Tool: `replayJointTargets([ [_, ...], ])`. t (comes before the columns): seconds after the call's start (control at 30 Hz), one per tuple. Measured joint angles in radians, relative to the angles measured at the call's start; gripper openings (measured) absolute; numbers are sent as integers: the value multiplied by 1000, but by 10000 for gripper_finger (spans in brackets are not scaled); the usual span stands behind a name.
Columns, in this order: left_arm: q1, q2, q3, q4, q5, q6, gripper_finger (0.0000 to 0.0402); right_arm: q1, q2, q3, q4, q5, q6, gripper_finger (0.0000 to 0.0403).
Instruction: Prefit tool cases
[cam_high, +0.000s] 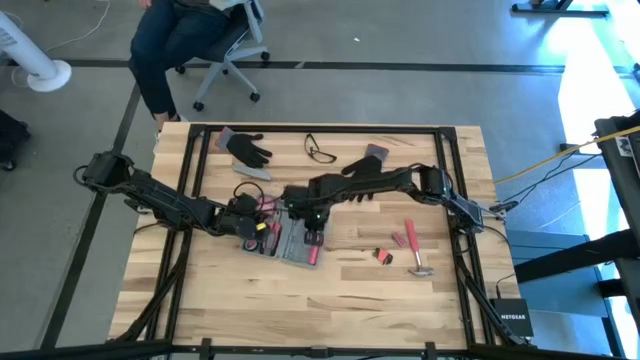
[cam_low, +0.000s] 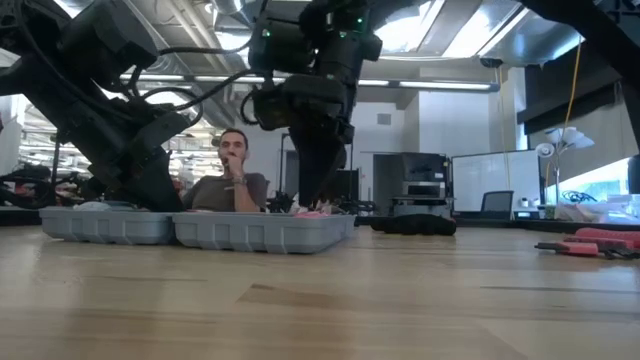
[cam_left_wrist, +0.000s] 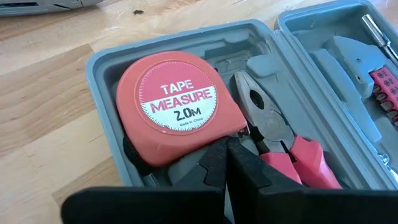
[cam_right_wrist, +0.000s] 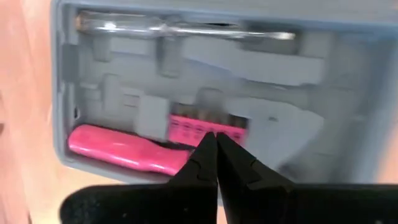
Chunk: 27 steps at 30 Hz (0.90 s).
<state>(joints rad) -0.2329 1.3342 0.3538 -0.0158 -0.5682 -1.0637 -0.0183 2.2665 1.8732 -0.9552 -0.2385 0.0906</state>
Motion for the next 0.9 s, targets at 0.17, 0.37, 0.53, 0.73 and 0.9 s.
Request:
replayJointTargets([
  [0.17,0,0,0,0,0,-2,0,27,0,-4,25,-4,11,0],
  [0.37,0,0,0,0,0,20,0,47,19,-4,40,14,8,0],
  [0.53,0,0,0,0,-1,-1,0,48,57,2,31,17,-8,0],
  [0.73,0,0,0,-5,-5,-11,0,29,57,-1,64,-9,-29,0],
  [0.9,0,0,-1,-1,-5,-39,0,-11,-14,-6,72,20,-3,0],
])
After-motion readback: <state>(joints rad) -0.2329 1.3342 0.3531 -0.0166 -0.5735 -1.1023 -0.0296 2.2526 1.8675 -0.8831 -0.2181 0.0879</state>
